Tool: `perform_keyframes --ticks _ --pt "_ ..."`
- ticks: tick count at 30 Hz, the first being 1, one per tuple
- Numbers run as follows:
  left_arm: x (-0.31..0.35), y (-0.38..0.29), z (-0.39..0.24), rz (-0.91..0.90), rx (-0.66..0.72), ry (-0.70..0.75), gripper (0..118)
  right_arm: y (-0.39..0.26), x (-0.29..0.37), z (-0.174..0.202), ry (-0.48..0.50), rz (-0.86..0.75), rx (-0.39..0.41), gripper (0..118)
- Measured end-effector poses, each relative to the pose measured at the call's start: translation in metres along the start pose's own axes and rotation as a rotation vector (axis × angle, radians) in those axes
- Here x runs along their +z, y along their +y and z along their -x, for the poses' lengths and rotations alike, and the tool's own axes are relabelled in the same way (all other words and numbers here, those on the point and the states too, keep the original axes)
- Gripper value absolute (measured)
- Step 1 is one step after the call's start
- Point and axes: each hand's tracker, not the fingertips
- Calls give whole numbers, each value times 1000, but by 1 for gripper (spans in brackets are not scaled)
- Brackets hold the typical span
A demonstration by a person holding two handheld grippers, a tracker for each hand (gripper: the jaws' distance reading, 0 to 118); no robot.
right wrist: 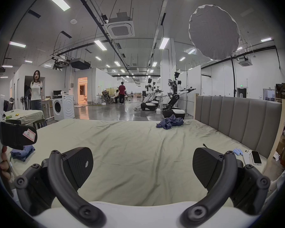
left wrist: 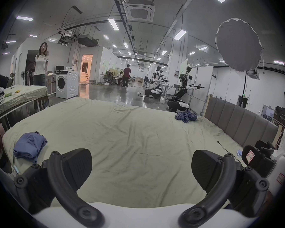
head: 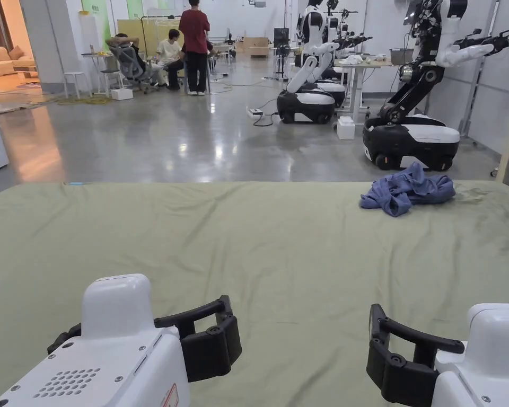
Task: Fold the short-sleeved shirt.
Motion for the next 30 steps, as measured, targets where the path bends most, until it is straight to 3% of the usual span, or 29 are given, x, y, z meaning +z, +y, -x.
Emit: perform_keyframes --ticks 25,30 --pt "9 7 14 0 88 -76 118 0 3 1 10 -8 -6 118" --pt "11 7 9 -14 55 -46 118 0 2 1 11 -8 -6 118"
